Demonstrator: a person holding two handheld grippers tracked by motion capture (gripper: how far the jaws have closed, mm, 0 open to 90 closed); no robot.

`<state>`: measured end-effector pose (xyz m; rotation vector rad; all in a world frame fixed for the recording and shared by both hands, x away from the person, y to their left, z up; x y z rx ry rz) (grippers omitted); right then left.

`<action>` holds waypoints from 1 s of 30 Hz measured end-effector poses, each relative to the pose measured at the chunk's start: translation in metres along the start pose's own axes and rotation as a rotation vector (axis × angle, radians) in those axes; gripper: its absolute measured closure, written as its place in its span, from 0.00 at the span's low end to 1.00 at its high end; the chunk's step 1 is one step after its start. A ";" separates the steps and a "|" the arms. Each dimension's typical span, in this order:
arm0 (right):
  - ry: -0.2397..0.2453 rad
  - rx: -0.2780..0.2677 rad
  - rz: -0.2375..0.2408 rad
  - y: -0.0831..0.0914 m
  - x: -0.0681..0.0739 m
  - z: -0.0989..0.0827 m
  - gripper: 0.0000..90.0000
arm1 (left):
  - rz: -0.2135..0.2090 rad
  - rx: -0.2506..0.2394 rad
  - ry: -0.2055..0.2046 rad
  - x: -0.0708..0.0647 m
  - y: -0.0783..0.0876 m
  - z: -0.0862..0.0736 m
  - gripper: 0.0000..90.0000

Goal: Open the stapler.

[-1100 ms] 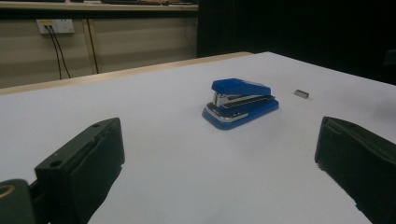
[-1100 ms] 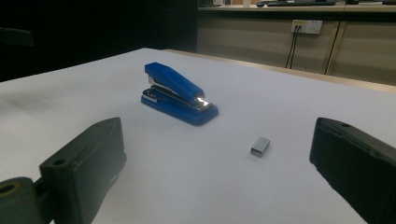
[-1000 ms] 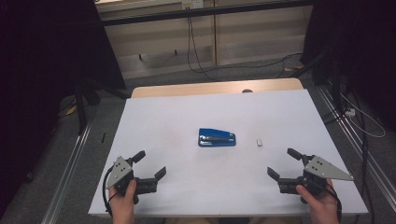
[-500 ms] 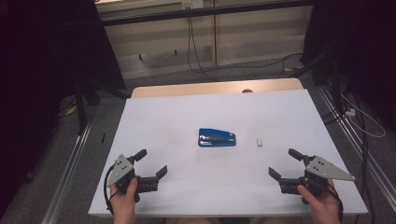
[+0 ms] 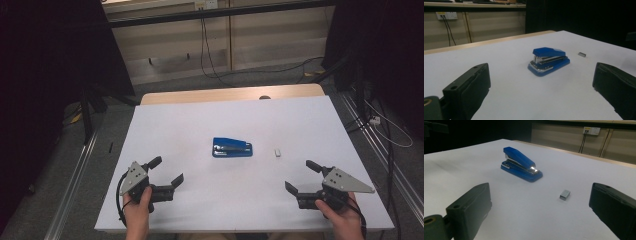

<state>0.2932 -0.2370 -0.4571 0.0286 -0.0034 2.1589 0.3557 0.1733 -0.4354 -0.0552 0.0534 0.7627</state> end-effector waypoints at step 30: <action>0.025 0.055 0.026 -0.037 0.000 0.008 0.03 | -0.058 0.028 0.031 -0.009 -0.041 0.001 0.01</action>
Point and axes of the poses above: each handheld gripper's, and its own axes: y roughly backward along the jaws, z roughly out of its top, x roughly to its left, the point moved 6 cm from there along -y, roughly forward along the jaws, and after that the axes turned 14 degrees about -x, right-handed, at the moved point
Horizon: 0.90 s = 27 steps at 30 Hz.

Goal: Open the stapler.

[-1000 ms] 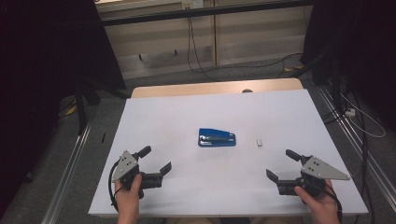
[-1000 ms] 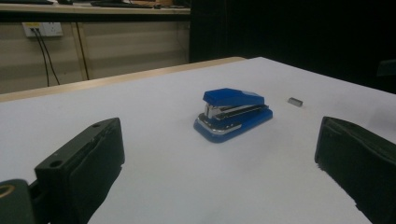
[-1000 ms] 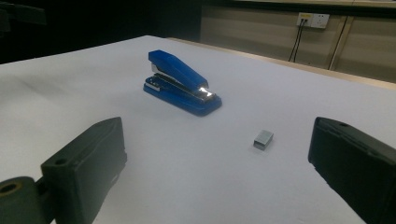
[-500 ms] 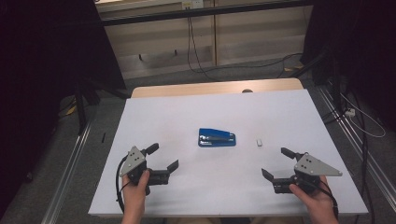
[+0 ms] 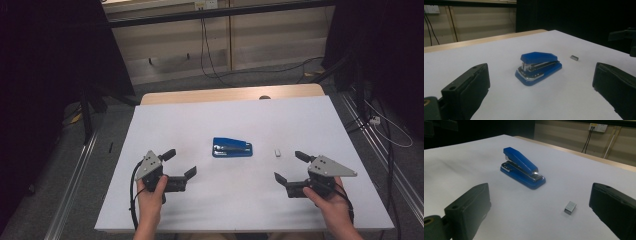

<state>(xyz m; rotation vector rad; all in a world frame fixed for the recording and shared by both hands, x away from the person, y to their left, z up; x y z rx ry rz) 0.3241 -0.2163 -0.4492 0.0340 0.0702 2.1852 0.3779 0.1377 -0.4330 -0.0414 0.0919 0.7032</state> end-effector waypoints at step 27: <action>-0.001 0.034 0.020 -0.068 0.004 0.016 0.02 | -0.042 0.056 0.054 0.001 -0.060 0.004 0.02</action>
Point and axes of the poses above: each handheld gripper's, and its own axes: y roughly backward along the jaws, z roughly out of its top, x roughly to its left, the point moved 6 cm from there along -y, roughly forward along the jaws, and after that the axes turned 14 degrees about -x, right-handed, at the moved point
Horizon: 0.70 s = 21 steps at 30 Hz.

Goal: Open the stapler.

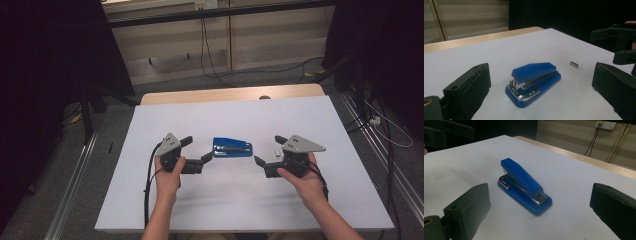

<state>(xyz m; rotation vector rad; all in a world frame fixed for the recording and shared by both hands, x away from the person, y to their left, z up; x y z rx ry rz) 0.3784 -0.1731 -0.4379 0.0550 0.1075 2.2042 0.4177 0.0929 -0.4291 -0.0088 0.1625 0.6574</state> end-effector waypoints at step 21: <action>0.006 0.017 0.051 -0.046 0.004 0.015 0.03 | 0.005 0.078 -0.014 0.008 -0.007 -0.010 0.02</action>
Point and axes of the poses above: each handheld gripper's, and its own axes: y roughly backward along the jaws, z roughly out of its top, x roughly to its left, the point moved 6 cm from there along -y, roughly forward along the jaws, and after that the axes turned 14 degrees about -x, right-handed, at the moved point
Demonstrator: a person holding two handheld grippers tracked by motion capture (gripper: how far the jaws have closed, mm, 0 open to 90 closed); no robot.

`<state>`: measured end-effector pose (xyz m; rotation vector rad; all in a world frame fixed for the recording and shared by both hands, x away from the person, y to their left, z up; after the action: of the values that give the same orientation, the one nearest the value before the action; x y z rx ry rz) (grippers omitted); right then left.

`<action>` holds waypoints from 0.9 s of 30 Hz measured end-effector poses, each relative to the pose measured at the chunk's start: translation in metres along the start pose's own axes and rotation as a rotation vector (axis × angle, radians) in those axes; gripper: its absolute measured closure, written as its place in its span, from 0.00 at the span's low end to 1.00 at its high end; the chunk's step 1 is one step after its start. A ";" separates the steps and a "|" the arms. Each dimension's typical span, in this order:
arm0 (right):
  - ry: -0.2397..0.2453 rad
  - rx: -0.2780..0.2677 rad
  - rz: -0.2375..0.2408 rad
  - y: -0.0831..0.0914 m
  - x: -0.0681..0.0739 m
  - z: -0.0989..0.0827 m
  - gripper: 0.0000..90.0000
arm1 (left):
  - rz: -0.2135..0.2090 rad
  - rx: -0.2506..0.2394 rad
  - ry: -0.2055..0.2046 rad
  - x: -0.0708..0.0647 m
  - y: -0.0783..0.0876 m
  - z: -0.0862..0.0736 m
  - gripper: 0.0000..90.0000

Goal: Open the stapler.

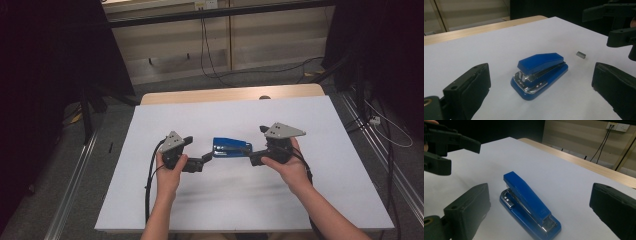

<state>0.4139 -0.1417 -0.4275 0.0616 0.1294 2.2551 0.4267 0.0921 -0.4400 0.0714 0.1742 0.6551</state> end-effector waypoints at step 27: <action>0.022 0.063 0.044 -0.046 -0.003 -0.011 0.03 | 0.034 0.057 -0.021 0.007 -0.006 -0.010 0.02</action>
<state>0.4502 -0.1154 -0.4438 0.0734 0.2132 2.2956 0.4336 0.0919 -0.4519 0.1367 0.1719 0.6828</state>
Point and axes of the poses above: each handheld gripper's, and its own axes: y roughly backward along the jaws, z roughly out of its top, x roughly to its left, the point moved 6 cm from there along -y, roughly forward along the jaws, and after that the axes turned 14 degrees about -x, right-handed, at the moved point
